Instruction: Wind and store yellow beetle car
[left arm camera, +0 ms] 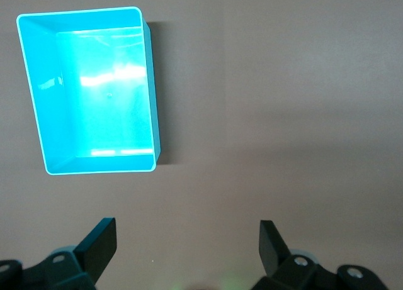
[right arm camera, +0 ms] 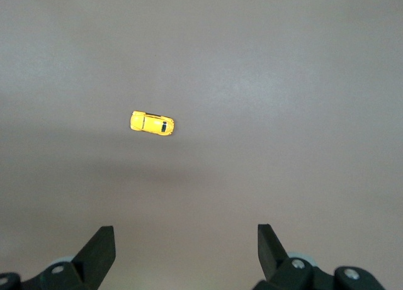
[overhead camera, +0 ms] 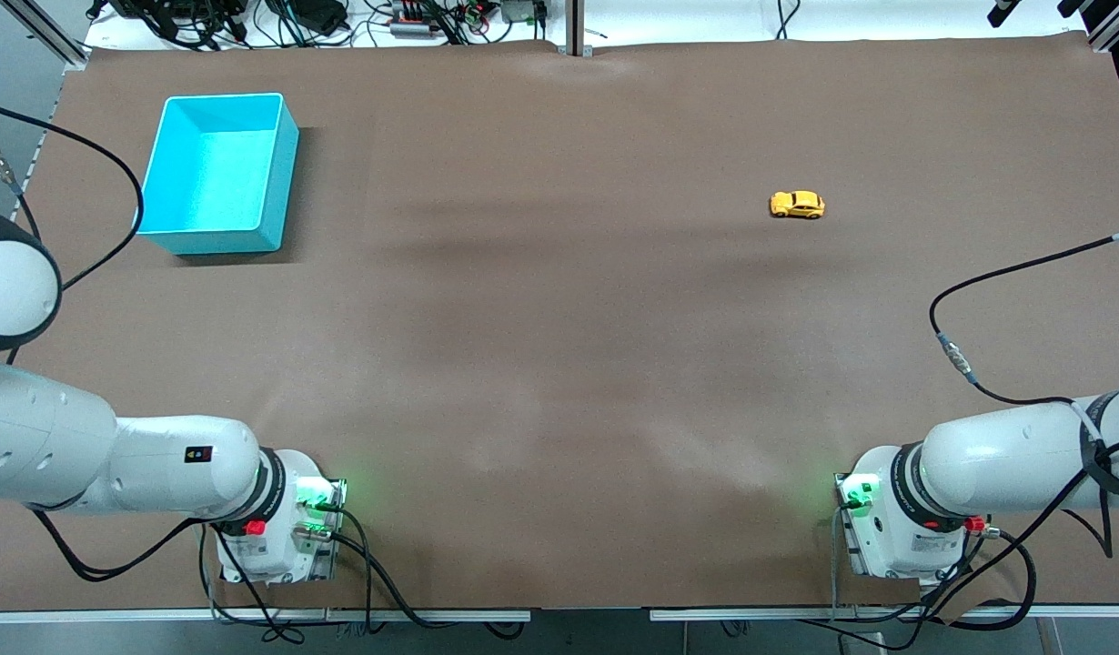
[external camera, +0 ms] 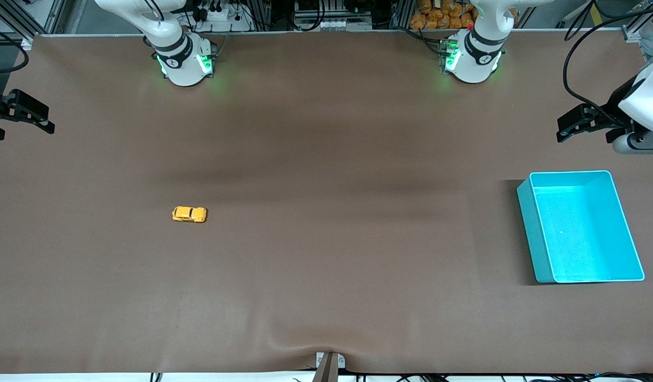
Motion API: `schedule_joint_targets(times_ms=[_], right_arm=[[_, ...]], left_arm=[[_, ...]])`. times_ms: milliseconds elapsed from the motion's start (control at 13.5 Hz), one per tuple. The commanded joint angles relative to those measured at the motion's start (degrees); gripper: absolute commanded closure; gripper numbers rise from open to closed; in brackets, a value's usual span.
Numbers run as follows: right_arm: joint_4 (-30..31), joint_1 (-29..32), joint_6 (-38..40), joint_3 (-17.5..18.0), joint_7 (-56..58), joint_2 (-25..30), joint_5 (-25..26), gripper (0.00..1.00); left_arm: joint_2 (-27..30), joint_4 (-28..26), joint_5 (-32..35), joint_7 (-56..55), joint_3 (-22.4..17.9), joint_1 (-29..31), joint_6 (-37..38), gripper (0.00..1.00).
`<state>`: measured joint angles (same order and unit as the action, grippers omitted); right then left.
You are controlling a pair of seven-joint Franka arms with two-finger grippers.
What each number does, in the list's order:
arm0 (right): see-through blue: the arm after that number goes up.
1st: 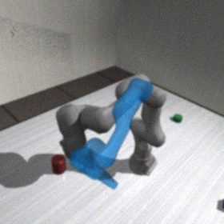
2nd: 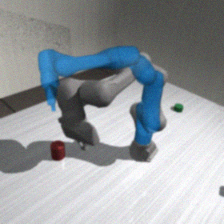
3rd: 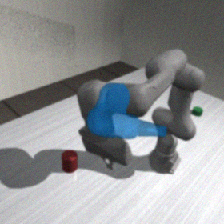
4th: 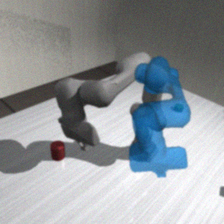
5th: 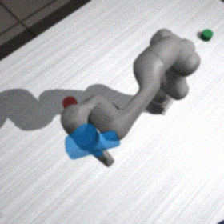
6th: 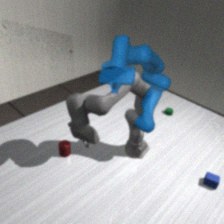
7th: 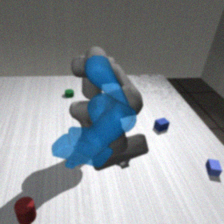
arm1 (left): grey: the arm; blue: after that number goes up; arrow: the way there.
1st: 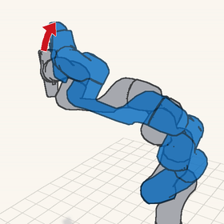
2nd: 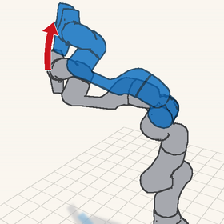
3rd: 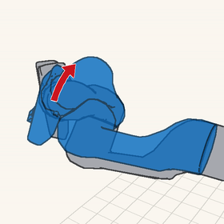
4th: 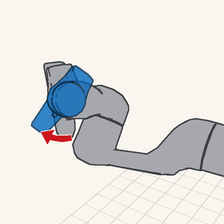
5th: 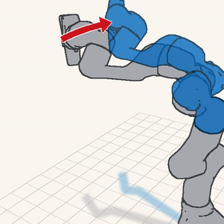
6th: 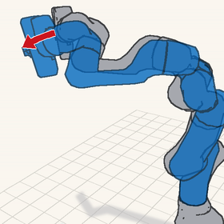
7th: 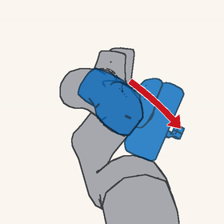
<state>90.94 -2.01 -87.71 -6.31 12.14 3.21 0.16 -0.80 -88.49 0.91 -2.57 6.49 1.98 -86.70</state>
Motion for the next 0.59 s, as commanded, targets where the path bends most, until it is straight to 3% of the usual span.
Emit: schedule_joint_targets(times_ms=[0,520], right_arm=[[-0.94,-0.1,1.13,-0.1,0.69,-0.04,-0.25,0.0],[-0.24,-6.24,3.16,-0.1,0.16,-4.78,-0.16,0.0]], left_arm=[[0.01,0.34,0.14,-0.77,0.27,0.4,-0.14,0.0],[0.01,0.34,0.14,-0.77,0.27,0.4,-0.14,0.0]])
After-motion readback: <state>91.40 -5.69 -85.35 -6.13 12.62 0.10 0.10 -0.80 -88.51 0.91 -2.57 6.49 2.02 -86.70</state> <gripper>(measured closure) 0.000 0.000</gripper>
